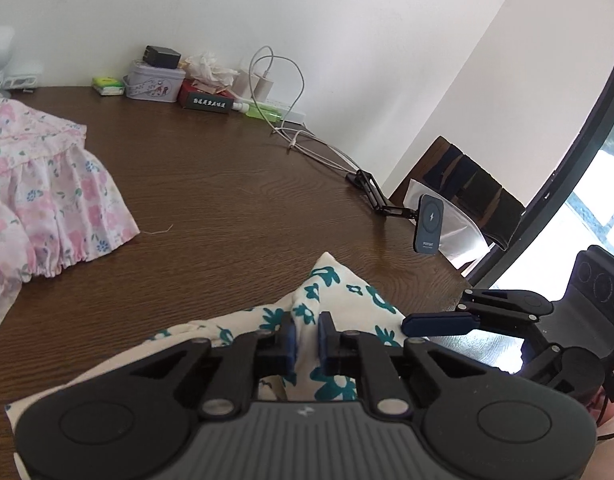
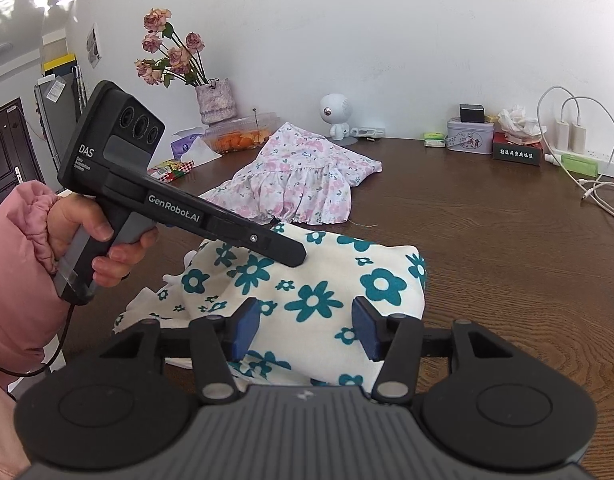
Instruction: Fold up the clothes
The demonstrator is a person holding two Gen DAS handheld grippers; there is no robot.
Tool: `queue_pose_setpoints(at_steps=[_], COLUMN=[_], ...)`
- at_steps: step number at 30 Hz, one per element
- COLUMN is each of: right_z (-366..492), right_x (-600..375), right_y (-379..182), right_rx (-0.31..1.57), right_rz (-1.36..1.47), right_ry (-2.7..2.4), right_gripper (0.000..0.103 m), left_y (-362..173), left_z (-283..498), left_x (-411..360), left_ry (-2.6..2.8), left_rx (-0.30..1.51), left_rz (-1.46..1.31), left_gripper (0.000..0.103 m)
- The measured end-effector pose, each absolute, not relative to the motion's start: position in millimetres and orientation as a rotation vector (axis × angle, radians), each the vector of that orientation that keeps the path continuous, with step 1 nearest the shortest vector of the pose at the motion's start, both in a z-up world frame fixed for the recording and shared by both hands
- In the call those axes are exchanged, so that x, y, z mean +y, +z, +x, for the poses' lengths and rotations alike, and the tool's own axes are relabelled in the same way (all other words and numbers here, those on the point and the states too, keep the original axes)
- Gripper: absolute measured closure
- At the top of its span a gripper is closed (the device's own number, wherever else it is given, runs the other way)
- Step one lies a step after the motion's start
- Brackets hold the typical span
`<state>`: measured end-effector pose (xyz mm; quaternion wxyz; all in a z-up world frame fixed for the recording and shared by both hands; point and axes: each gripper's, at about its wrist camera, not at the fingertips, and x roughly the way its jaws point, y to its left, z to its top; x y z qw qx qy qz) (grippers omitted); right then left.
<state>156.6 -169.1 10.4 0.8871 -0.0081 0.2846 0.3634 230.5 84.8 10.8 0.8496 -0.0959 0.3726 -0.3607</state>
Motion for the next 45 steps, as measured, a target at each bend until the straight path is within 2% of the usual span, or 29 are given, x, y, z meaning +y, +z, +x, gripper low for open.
queue_pose_setpoints(at_steps=[2, 4, 5, 6, 7, 10, 13, 14, 20, 26, 32, 35, 39, 40, 41, 42, 43, 45], right_z=[156.5, 156.5, 156.2, 155.8, 155.7, 160.1, 166.3, 167.8, 170.2, 168.2, 166.3, 165.8, 181.9, 185.9, 192.0, 200.2, 208.4, 219.2], right_x=[-169.5, -169.9, -170.6, -171.9, -173.3, -174.5, -171.2, -169.8, -164.9, -158.2, -159.4, -167.7, -172.6, -173.8, -171.9, -166.7, -161.4, -152.2], right_y=[12.8, 15.2, 17.0, 19.3, 21.5, 22.6, 19.0, 17.2, 3.6, -12.6, -15.1, 0.9, 22.3, 27.7, 28.5, 24.5, 20.6, 10.8], right_rx=[0.587, 0.582, 0.578, 0.572, 0.566, 0.57, 0.583, 0.587, 0.601, 0.616, 0.607, 0.584, 0.565, 0.56, 0.57, 0.594, 0.618, 0.652], right_rz=[-0.021, -0.025, -0.03, -0.037, -0.045, -0.073, -0.094, -0.1, -0.147, -0.191, -0.189, -0.156, -0.134, -0.128, -0.13, -0.14, -0.149, -0.175], right_ry=[0.753, 0.751, 0.748, 0.744, 0.74, 0.733, 0.732, 0.731, 0.731, 0.735, 0.739, 0.752, 0.771, 0.775, 0.782, 0.791, 0.799, 0.802], right_gripper=[0.051, 0.051, 0.051, 0.051, 0.051, 0.051, 0.051, 0.051, 0.051, 0.051, 0.051, 0.051, 0.053, 0.059, 0.069, 0.075, 0.082, 0.086], left_y=[17.7, 24.6, 28.1, 31.5, 35.0, 45.3, 41.3, 37.7, 16.0, -7.5, -0.4, 9.7, 18.9, 18.1, 17.2, 13.4, 9.3, 0.9], left_z=[224.3, 218.1, 215.1, 212.0, 208.9, 199.6, 188.0, 183.7, 158.2, 161.0, 157.4, 148.5, 130.3, 127.8, 125.4, 124.7, 124.6, 125.4], left_x=[85.3, 85.8, 86.1, 86.4, 86.7, 87.5, 76.9, 71.5, 39.4, 42.2, 44.0, 43.2, 34.5, 30.1, 25.7, 21.8, 19.9, 19.9], left_ry=[-0.747, -0.734, -0.728, -0.721, -0.714, -0.694, -0.674, -0.668, -0.625, -0.583, -0.587, -0.597, -0.619, -0.62, -0.621, -0.613, -0.607, -0.593], left_rx=[0.744, 0.703, 0.682, 0.662, 0.642, 0.58, 0.566, 0.569, 0.584, 0.624, 0.599, 0.57, 0.546, 0.556, 0.565, 0.582, 0.594, 0.615], left_rz=[-0.198, -0.193, -0.191, -0.189, -0.186, -0.18, -0.113, -0.081, 0.109, 0.1, 0.09, 0.094, 0.144, 0.168, 0.193, 0.217, 0.229, 0.229], left_gripper=[0.087, 0.066, 0.044, 0.035, 0.035, 0.043, 0.072, 0.075, 0.078, 0.078, 0.078, 0.065, 0.068, 0.072, 0.083, 0.088, 0.088, 0.089])
